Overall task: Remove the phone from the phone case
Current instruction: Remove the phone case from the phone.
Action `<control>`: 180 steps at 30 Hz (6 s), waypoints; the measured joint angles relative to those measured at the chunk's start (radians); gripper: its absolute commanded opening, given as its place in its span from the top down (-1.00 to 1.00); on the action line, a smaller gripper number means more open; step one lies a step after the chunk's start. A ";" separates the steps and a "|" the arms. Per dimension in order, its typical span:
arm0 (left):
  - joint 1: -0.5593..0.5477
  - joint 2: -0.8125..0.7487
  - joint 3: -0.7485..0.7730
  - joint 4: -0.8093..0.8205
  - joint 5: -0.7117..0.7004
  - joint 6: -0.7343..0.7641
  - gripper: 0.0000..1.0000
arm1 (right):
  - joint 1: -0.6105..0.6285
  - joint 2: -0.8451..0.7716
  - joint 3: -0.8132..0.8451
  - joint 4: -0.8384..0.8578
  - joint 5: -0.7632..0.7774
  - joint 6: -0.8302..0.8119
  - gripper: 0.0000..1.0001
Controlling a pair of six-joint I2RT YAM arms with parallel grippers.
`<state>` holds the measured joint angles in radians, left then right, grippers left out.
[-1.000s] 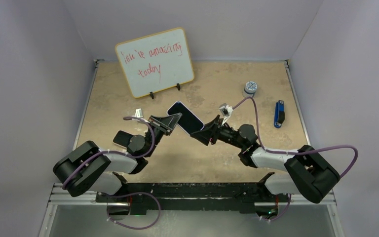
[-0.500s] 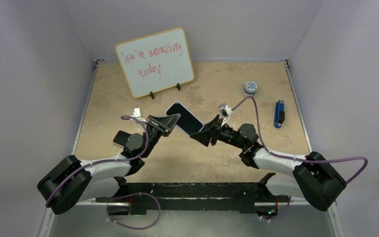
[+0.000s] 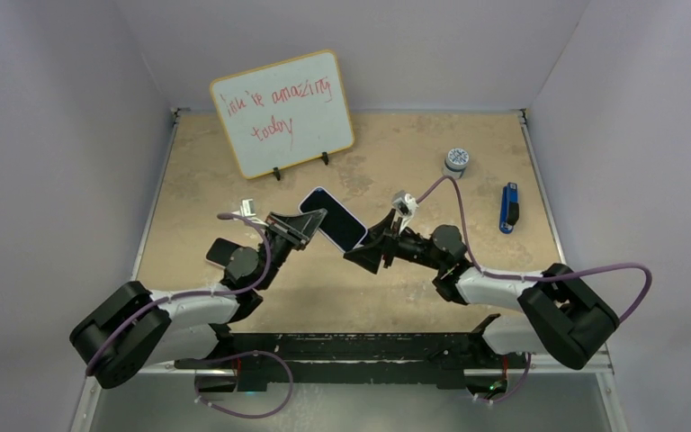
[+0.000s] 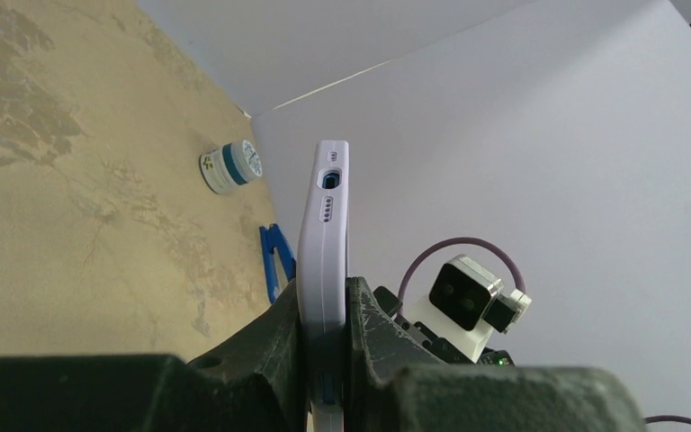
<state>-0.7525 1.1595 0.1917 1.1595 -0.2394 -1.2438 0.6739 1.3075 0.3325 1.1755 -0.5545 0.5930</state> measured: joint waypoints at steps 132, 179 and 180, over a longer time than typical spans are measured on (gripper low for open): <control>0.267 -0.145 0.539 -0.839 1.190 0.662 1.00 | 0.085 -0.161 0.072 -0.171 -0.225 -0.397 0.17; 0.269 -0.071 0.591 -0.861 1.353 0.740 1.00 | 0.091 -0.122 0.121 -0.341 -0.330 -0.578 1.00; 0.272 -0.069 0.591 -0.861 1.361 0.740 1.00 | 0.091 -0.119 0.129 -0.357 -0.336 -0.602 1.00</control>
<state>-0.4808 1.0908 0.7826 0.2989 1.1221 -0.5034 0.7650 1.1881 0.4610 0.8181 -0.8909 -0.0090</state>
